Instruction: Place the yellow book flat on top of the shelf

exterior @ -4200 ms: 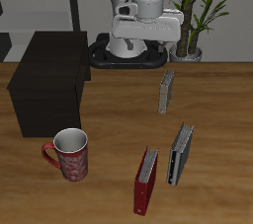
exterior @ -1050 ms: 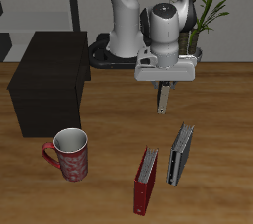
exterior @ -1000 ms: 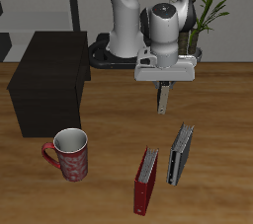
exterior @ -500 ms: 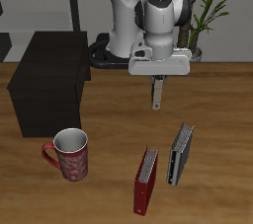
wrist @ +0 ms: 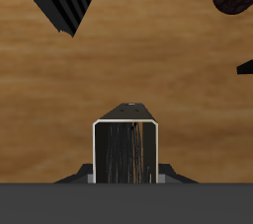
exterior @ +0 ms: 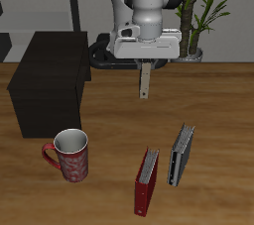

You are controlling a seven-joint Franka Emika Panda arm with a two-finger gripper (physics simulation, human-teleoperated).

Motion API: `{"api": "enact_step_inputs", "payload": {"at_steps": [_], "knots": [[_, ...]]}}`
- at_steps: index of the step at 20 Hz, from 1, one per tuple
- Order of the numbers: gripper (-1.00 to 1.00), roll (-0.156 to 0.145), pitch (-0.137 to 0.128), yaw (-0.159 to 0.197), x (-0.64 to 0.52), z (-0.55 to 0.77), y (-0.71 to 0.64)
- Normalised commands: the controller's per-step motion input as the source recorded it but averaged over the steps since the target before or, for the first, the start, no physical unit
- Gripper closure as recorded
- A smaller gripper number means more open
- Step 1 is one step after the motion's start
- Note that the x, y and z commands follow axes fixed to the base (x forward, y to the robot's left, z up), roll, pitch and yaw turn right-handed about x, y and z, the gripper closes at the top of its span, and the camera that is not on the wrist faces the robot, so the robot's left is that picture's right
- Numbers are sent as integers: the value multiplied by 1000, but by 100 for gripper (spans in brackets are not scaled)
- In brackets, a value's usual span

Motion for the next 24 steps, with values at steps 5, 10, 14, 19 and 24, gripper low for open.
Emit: {"api": "enact_step_inputs", "payload": {"at_steps": [5, 10, 14, 19, 24], "knots": [[100, -123, -70, 54, 142, 466, -443], [100, -147, -22, 48, 72, 217, -247], [100, -135, -35, 32, 47, 346, -248], [100, -142, -47, 47, -12, 369, -212], [100, -113, -81, 38, -62, 406, -134]]}}
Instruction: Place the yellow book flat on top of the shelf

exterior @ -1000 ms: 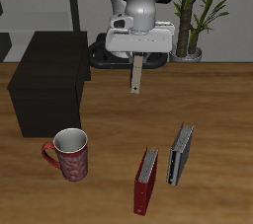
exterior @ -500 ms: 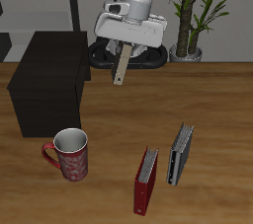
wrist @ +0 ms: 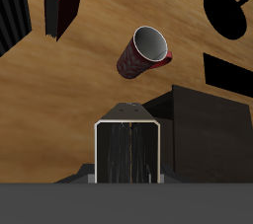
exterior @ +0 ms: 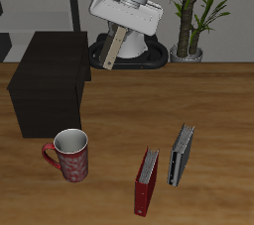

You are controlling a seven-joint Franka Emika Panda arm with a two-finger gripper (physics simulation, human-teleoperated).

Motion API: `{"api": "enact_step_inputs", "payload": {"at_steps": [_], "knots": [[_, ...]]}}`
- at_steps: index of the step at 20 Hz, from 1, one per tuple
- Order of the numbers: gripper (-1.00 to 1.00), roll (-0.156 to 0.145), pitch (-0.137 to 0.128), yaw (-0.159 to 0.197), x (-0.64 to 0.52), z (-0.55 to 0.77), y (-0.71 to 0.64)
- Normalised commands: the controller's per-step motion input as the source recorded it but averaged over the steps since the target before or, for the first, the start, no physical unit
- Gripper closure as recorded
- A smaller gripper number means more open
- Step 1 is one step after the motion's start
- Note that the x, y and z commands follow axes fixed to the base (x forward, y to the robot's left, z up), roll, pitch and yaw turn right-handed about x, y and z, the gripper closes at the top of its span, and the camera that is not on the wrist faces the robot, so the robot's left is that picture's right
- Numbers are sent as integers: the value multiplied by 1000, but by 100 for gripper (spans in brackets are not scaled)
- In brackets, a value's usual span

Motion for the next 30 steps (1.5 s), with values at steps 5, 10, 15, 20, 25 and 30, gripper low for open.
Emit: {"api": "enact_step_inputs", "payload": {"at_steps": [5, 10, 15, 20, 25, 30], "knots": [[100, -106, -74, 55, -47, 365, -214], [100, -96, -51, 38, 42, 210, -274], [100, -103, -30, 27, 70, 128, -341], [100, -63, 6, 2, 55, 36, -133], [100, -161, -49, 4, -52, 122, -219], [100, -116, -36, -12, -11, 66, -262]]}}
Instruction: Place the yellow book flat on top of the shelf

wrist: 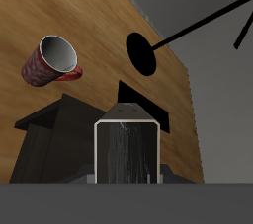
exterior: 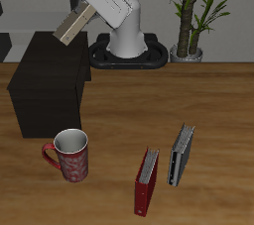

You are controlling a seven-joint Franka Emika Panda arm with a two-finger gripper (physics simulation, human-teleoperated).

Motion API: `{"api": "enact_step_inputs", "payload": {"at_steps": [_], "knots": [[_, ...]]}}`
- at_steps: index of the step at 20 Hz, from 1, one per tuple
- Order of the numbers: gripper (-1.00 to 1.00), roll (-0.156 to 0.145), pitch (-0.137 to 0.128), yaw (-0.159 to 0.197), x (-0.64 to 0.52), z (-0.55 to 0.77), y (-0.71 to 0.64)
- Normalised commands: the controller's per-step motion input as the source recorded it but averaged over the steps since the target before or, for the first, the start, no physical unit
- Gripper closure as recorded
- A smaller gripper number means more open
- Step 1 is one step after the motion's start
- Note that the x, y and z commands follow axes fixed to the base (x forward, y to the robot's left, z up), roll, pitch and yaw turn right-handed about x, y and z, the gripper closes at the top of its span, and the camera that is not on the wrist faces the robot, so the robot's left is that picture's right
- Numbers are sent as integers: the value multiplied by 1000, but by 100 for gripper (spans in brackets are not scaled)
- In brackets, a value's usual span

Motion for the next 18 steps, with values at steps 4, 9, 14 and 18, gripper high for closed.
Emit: {"api": "enact_step_inputs", "payload": {"at_steps": [4, 9, 14, 18], "knots": [[100, -91, -39, -23, 39, 64, -323], [100, -57, -1, -9, 27, -59, -285], [100, -52, 17, -4, 175, -122, -204], [100, -44, 54, 10, 202, -239, -279]]}}
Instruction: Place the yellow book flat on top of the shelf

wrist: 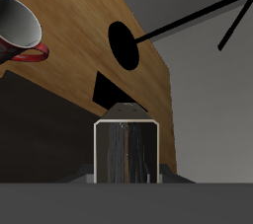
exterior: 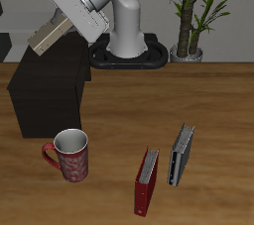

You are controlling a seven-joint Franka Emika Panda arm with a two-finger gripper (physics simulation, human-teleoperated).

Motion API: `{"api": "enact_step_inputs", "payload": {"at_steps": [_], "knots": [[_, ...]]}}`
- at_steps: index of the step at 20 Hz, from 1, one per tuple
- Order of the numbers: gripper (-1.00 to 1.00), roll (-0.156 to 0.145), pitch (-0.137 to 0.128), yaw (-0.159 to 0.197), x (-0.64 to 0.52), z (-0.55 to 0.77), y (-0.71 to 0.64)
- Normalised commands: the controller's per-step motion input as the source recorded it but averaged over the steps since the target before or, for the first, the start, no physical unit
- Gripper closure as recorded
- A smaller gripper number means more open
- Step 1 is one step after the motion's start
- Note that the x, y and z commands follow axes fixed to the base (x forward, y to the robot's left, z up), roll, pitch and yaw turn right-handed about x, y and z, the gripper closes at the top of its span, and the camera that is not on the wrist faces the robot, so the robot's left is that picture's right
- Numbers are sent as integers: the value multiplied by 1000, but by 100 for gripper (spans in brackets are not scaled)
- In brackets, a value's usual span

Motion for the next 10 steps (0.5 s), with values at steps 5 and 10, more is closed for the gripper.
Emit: {"api": "enact_step_inputs", "payload": {"at_steps": [5, 10], "knots": [[100, -73, 30, -9, 132, -215, -367], [100, 71, 109, -25, 169, -253, -126]]}}
